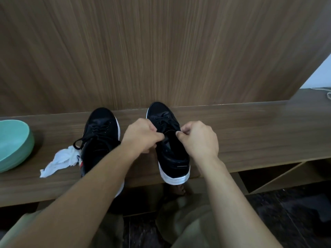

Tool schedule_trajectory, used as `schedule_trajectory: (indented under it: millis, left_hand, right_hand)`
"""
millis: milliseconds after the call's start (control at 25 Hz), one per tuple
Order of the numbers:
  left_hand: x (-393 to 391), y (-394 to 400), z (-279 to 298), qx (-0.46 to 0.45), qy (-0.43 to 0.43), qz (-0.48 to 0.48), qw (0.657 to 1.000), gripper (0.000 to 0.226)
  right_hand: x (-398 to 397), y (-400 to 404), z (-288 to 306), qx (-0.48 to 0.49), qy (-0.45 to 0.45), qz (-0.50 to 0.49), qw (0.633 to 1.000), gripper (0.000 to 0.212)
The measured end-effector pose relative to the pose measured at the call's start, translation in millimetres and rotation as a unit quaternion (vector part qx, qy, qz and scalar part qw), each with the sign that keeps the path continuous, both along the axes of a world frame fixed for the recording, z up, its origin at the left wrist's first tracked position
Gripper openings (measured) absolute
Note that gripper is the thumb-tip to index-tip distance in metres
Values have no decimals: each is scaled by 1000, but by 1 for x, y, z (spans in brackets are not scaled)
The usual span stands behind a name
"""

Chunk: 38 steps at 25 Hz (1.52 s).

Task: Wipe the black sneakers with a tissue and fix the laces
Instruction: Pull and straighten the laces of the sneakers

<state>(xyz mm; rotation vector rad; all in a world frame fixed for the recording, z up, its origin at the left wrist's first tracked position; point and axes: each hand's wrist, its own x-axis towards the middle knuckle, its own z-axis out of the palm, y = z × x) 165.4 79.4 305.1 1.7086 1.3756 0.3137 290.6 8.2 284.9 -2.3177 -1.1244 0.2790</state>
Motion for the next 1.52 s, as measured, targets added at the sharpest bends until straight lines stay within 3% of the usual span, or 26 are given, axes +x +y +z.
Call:
schedule_trajectory:
  millis: [160, 200, 280, 320, 360, 440, 560, 640, 680, 720, 800, 920, 1000, 1080, 1160, 1280, 1360, 1440, 1520]
  left_hand:
    - [-35, 6, 35, -197, -131, 22, 971, 6]
    - [-45, 8, 43, -224, -174, 32, 959, 12]
    - [-60, 10, 54, -243, -217, 56, 944, 22]
    - [-66, 11, 58, -234, -214, 61, 946, 24]
    - [-71, 12, 62, -216, -203, 60, 953, 24]
    - [-77, 14, 68, -180, -191, 51, 964, 24]
    - [-81, 18, 80, -159, -233, 68, 957, 25]
    - [-82, 20, 86, -147, -242, 75, 956, 25]
    - [-82, 20, 87, -137, -239, 74, 959, 24]
    - [-82, 20, 87, -124, -234, 71, 962, 23]
    - [-80, 19, 88, -71, -207, 66, 973, 20]
    - [-72, 18, 93, 110, -84, 42, 989, 16]
    - [-62, 16, 99, 213, -12, 11, 977, 14]
    - [-52, 12, 110, 263, 26, -28, 964, 16]
    - [-40, 8, 121, 274, 37, -80, 958, 25]
    - [-34, 3, 136, 256, 75, -161, 950, 27]
    - [-40, 8, 143, 237, 157, -204, 937, 19]
    - [-51, 14, 148, 216, 243, -228, 918, 7]
    - [-61, 19, 151, 197, 295, -230, 906, 6]
  right_hand:
    - [-17, -2, 8, 92, 136, -26, 986, 9]
    - [-19, 0, 13, 117, 218, -41, 968, 8]
    - [-18, 1, 30, 157, 437, -68, 883, 6]
    - [-14, 0, 39, 163, 506, -67, 844, 6]
    - [-10, -2, 50, 147, 523, -49, 838, 4]
    - [1, -5, 72, 70, 465, 10, 882, 9]
    - [3, -6, 113, -104, 211, 109, 966, 11]
    - [3, -5, 140, -189, 21, 133, 973, 10]
    - [3, -5, 152, -197, -13, 134, 971, 10]
    - [7, -4, 161, -185, 0, 130, 974, 11]
    - [14, -5, 173, -120, 128, 129, 976, 12]
    - [21, -2, 180, 9, 372, 154, 915, 26]
    - [23, 1, 181, 39, 410, 150, 899, 27]
    - [21, 1, 187, 15, 300, 157, 941, 22]
    - [17, -3, 203, -33, 95, 196, 975, 17]
    - [16, -1, 223, -104, -180, 242, 948, 13]
    - [23, 8, 222, -137, -337, 183, 913, 7]
    - [33, 20, 208, -120, -432, 90, 889, 6]
    - [38, 30, 189, -39, -403, 29, 914, 13]
